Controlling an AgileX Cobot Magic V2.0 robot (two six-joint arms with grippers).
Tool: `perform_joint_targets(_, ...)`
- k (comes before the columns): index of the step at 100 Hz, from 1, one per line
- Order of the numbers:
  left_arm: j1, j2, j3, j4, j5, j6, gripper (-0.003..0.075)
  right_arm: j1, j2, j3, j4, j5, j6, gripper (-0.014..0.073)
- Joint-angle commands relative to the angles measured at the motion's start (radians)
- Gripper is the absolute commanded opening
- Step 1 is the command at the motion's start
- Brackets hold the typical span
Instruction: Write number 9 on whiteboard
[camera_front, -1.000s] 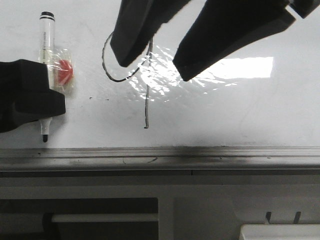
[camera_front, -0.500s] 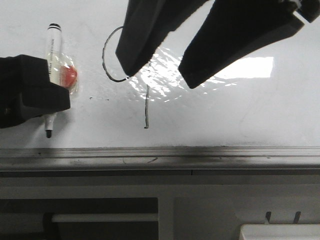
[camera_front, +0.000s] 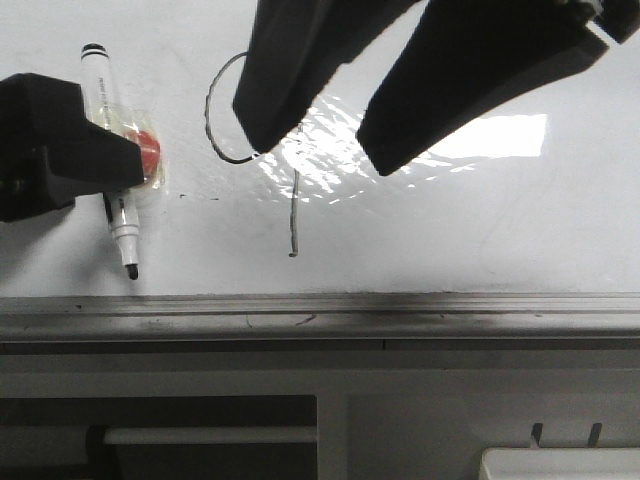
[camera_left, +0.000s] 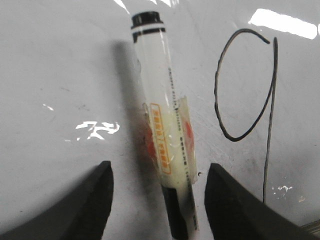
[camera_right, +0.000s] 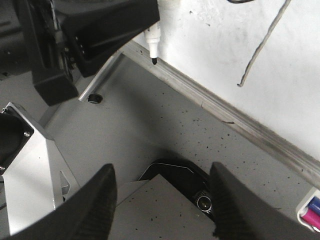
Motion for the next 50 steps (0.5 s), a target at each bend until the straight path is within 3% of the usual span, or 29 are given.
perform_joint_targets(1,0.0,-0.054,-0.021,0.025,-0.041,0.002,0.0395,0.002,-0.041,-0.036,-0.041,-0.058,-0.007,0.0304)
perform_joint_targets(19,0.0,-0.194,-0.021,0.099,0.038,0.002,0.0361,0.002,-0.115,-0.034,-0.14,-0.091,-0.007,0.0035)
perform_joint_targets(27,0.0,-0.27,-0.021,0.177,0.07,0.002,0.0295,0.002,-0.16,-0.034,-0.21,-0.1,-0.007,-0.0079)
perform_joint_targets(46,0.0,-0.481,-0.019,0.256,0.199,0.002,0.0,0.002,-0.302,0.07,-0.306,-0.256,-0.007,-0.0075)
perform_joint_targets(50,0.0,-0.525,-0.019,0.279,0.228,0.007,-0.0018,0.002,-0.337,0.114,-0.321,-0.299,-0.007,-0.0075)
